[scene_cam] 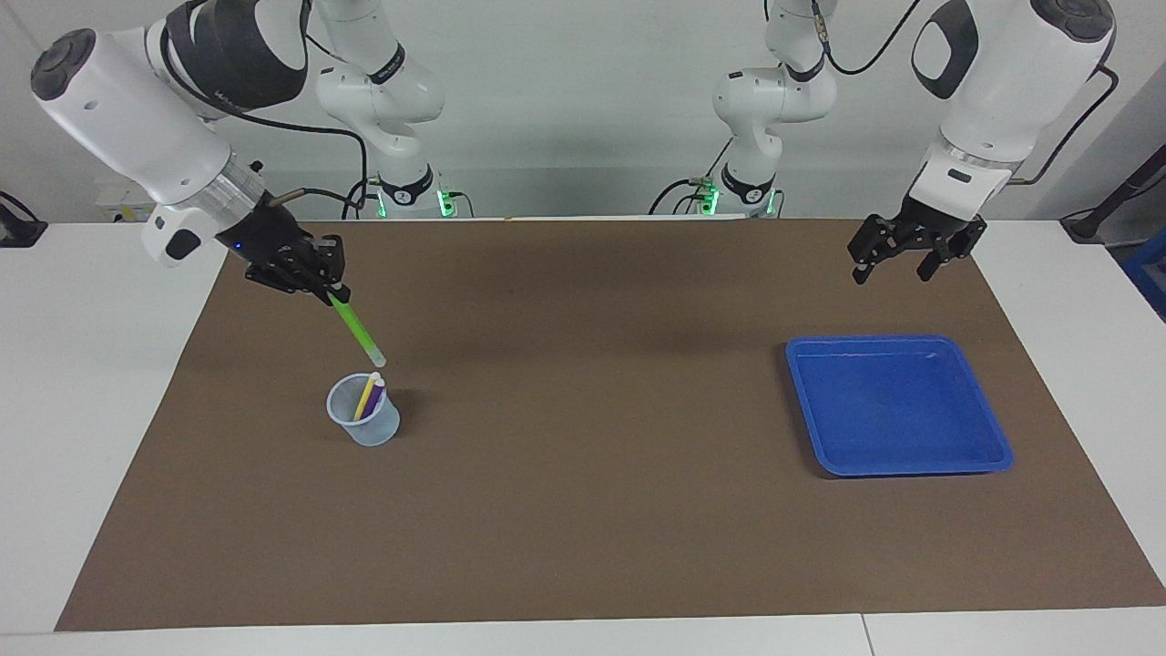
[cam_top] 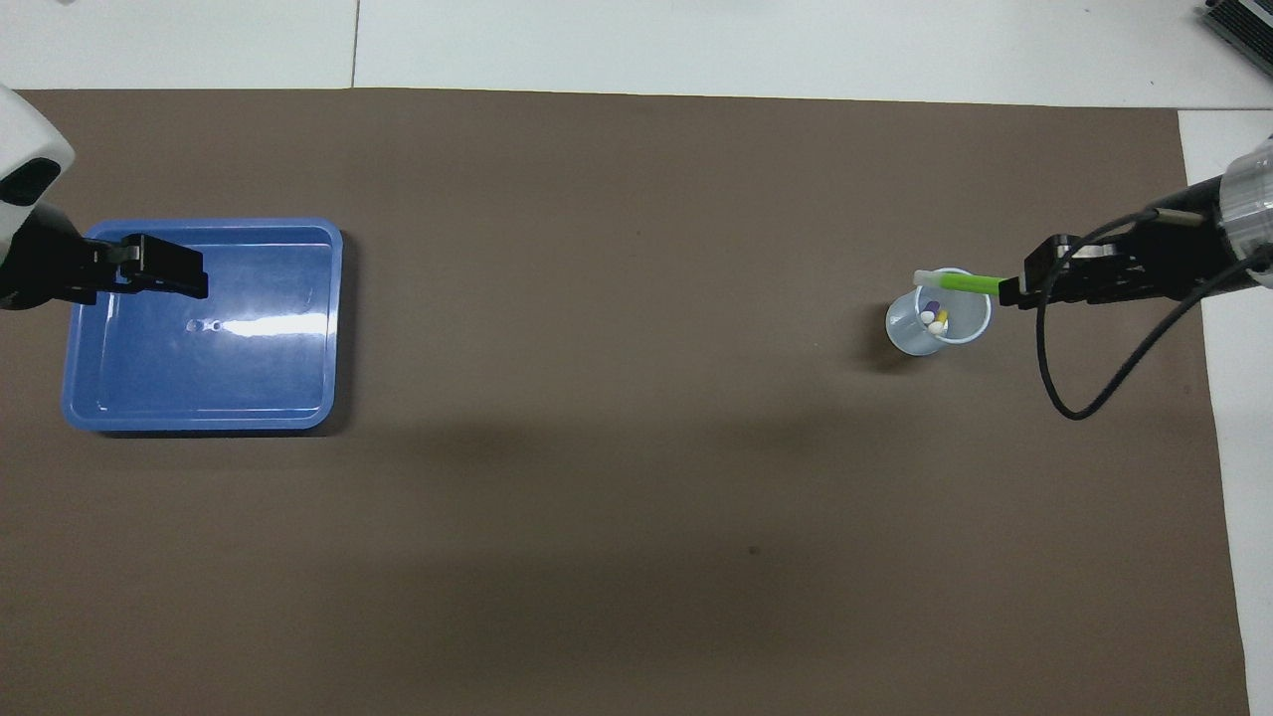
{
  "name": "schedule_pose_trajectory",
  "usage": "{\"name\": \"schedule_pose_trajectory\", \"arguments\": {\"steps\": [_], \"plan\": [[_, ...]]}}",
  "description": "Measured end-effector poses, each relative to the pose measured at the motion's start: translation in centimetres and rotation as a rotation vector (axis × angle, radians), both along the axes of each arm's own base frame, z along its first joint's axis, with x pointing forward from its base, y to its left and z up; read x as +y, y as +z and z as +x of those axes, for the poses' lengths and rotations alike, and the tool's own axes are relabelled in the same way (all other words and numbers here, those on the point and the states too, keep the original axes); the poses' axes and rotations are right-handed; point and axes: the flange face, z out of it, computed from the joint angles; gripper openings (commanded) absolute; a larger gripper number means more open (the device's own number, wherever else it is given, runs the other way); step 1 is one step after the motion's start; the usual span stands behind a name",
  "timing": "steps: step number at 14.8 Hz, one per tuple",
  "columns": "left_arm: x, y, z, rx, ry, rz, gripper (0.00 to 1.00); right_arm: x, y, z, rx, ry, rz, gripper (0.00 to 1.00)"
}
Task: Right arm passes pens to left for tray arrangement
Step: 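Carry the green pen to center while the left gripper reaches toward it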
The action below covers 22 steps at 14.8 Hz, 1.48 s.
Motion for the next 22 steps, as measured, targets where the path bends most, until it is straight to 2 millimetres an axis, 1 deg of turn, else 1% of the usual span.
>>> {"name": "schedule_pose_trajectory", "arguments": {"steps": [4, 6, 10, 13, 15, 17, 19, 22], "plan": [[-0.3, -0.1, -0.1, 0.011, -0.006, 0.001, 1.00, 6.7, 0.3, 0.6, 0.054, -0.153, 0.140, 0.11], [-0.4, -0.2, -0.3, 0.026, -0.008, 0.002, 1.00, 9.7, 0.3, 0.8, 0.077, -0.227, 0.193, 0.11], [-0.4, -0.2, -0.4, 0.030, 0.004, 0.002, 1.00, 14.6, 0.2, 0.8, 0.124, -0.361, 0.274, 0.10], [-0.8, -0.3, -0.5, 0.035, 0.132, -0.004, 1.00, 18.1, 0.5, 0.3, 0.145, -0.443, 0.307, 0.11], [-1.9, -0.3, -0.6, 0.040, 0.209, -0.019, 1.00, 20.7, 0.6, -0.2, 0.148, -0.491, 0.321, 0.10], [-3.4, -0.2, -0.8, 0.063, 0.353, -0.081, 1.00, 23.0, 0.6, -0.8, 0.155, -0.527, 0.334, 0.11], [-5.4, -0.2, -1.1, 0.084, 0.502, -0.109, 1.00, 24.8, 0.5, -1.5, 0.173, -0.546, 0.338, 0.11], [-8.0, -0.2, -1.6, 0.109, 0.629, -0.154, 1.00, 26.8, 0.4, -2.5, 0.200, -0.547, 0.333, 0.10]]}}
